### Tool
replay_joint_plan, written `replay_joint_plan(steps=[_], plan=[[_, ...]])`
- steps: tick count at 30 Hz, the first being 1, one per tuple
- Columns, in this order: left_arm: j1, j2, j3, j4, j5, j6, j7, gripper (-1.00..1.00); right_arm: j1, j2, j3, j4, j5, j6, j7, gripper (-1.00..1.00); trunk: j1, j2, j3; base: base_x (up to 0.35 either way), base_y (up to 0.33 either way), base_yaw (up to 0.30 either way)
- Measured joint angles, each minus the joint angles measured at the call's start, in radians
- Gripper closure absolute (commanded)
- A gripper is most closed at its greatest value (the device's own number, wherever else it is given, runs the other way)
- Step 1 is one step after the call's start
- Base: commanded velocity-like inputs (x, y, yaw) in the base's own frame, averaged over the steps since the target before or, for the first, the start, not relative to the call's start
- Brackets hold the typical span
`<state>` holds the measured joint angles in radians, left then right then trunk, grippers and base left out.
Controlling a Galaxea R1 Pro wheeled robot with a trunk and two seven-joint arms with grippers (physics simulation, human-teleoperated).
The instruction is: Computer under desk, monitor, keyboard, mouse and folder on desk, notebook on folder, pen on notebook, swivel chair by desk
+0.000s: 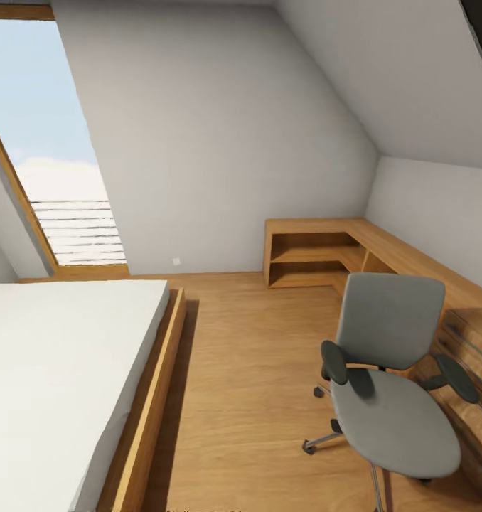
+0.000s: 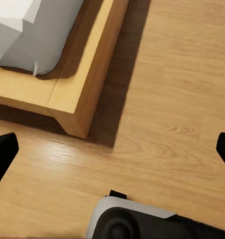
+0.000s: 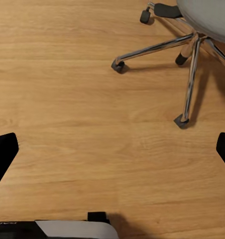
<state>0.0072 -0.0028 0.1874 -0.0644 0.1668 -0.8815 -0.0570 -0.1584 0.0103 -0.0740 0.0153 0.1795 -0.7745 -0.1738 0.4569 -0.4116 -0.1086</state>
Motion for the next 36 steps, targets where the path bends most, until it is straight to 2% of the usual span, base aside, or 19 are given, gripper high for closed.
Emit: replay_joint_plan(steps=[7, 14, 28, 36], plan=[[0.0, 0.0, 0.0, 0.0, 0.0, 0.0, 0.0, -1.0, 0.0, -0.001, 0.0, 0.0, -0.001, -0.002, 0.0, -1.0, 0.0, 0.0, -0.007, 0.0, 0.0, 0.226], [0.0, 0.0, 0.0, 0.0, 0.0, -0.002, 0.0, -1.0, 0.0, -0.01, 0.0, 0.0, -0.002, -0.002, 0.0, -1.0, 0.0, 0.0, -0.008, 0.0, 0.0, 0.063], [0.0, 0.0, 0.0, 0.0, -0.001, -0.003, -0.001, -1.0, 0.0, -0.018, 0.0, 0.0, -0.001, -0.001, 0.003, -1.0, 0.0, 0.0, -0.008, 0.002, 0.0, -0.095], [0.0, 0.0, 0.0, 0.0, -0.001, -0.004, -0.001, -1.0, 0.0, -0.018, 0.0, 0.0, -0.001, 0.0, 0.003, -1.0, -0.001, 0.0, -0.008, 0.226, 0.0, -0.012]])
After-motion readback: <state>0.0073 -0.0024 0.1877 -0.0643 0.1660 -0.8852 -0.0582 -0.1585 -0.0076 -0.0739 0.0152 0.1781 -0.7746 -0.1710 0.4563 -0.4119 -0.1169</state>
